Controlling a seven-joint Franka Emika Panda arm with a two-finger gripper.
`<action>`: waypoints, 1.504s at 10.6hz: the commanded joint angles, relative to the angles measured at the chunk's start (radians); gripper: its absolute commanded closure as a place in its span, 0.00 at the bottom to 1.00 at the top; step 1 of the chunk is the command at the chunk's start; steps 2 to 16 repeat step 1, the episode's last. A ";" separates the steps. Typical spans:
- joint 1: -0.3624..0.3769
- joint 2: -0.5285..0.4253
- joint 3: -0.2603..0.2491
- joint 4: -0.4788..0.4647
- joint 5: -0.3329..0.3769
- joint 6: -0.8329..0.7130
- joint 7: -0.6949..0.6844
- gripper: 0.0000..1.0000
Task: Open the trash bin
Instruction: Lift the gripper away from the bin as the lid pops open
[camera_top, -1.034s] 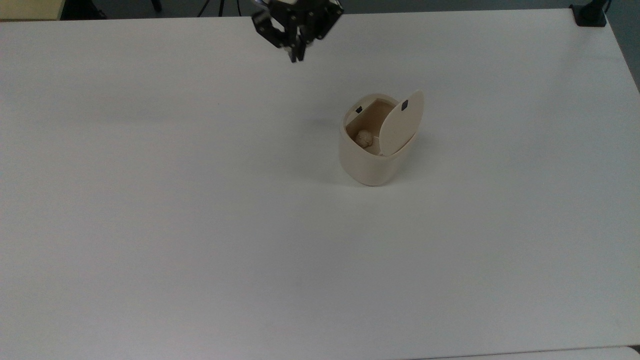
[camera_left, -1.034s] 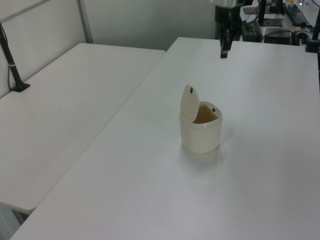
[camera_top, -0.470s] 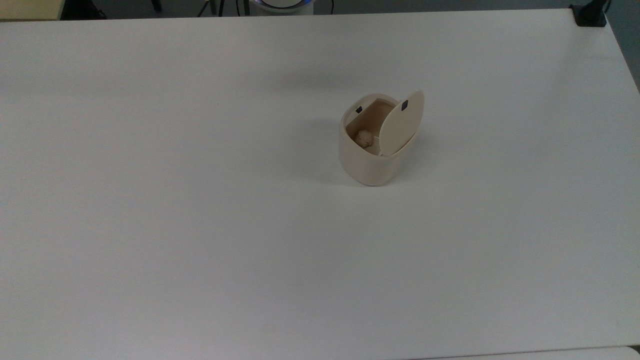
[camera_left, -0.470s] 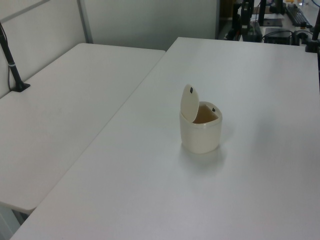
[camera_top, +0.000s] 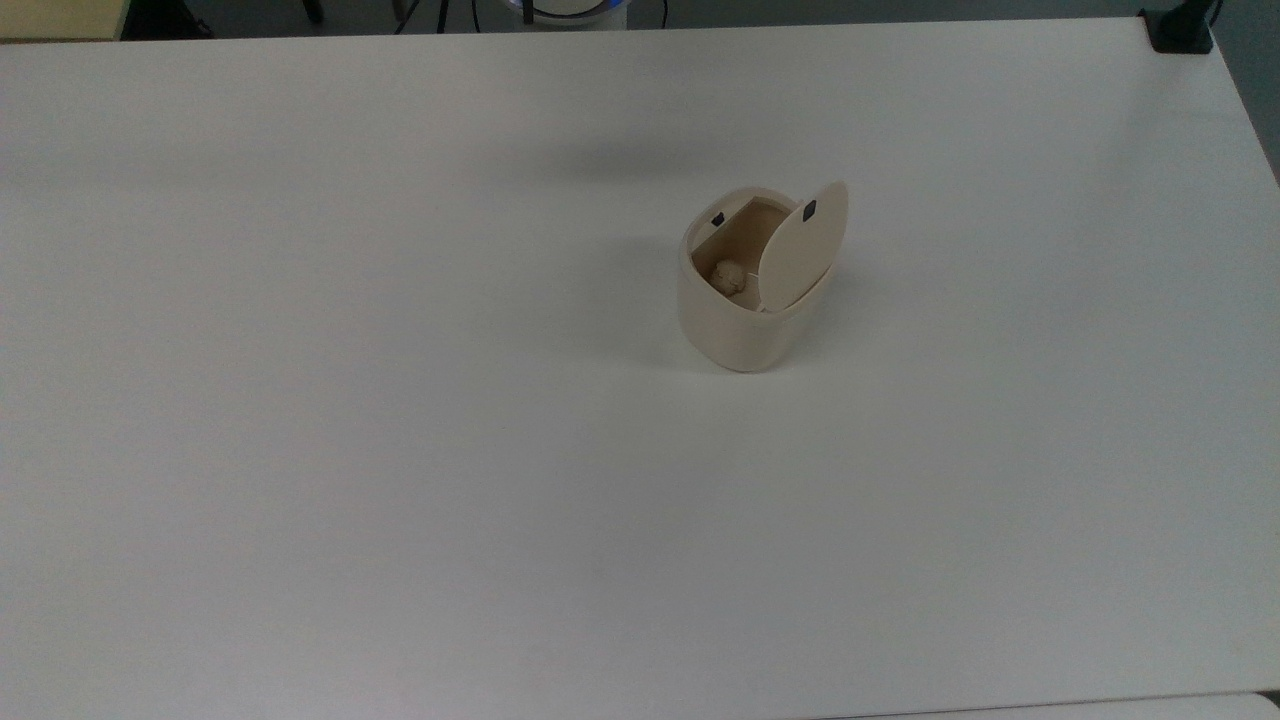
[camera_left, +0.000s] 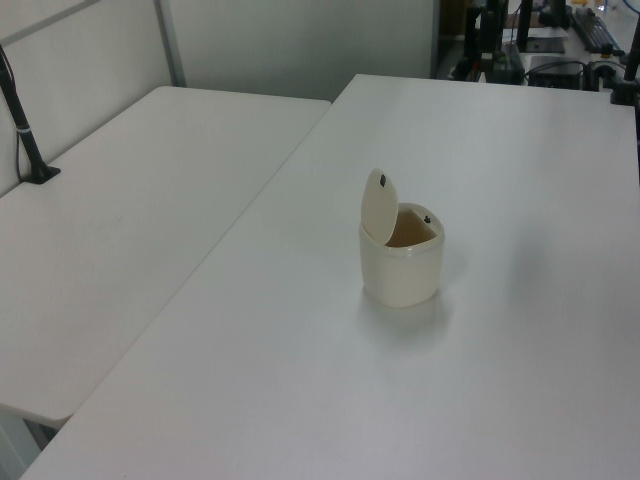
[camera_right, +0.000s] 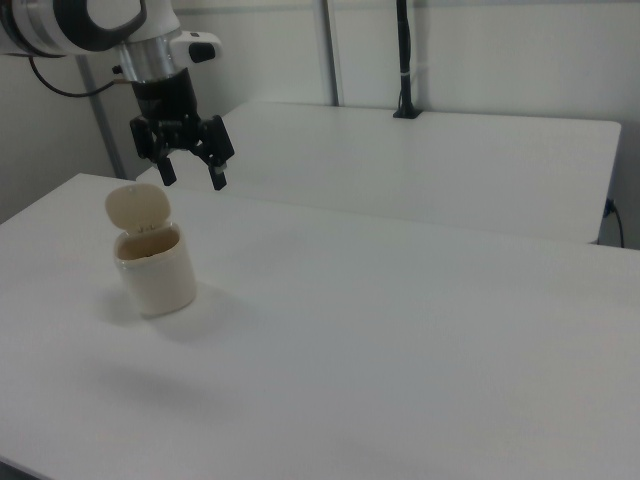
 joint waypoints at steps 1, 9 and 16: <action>0.010 -0.021 -0.004 -0.022 -0.005 -0.009 0.031 0.00; 0.010 -0.021 -0.004 -0.022 -0.005 -0.009 0.031 0.00; 0.010 -0.021 -0.004 -0.022 -0.005 -0.009 0.031 0.00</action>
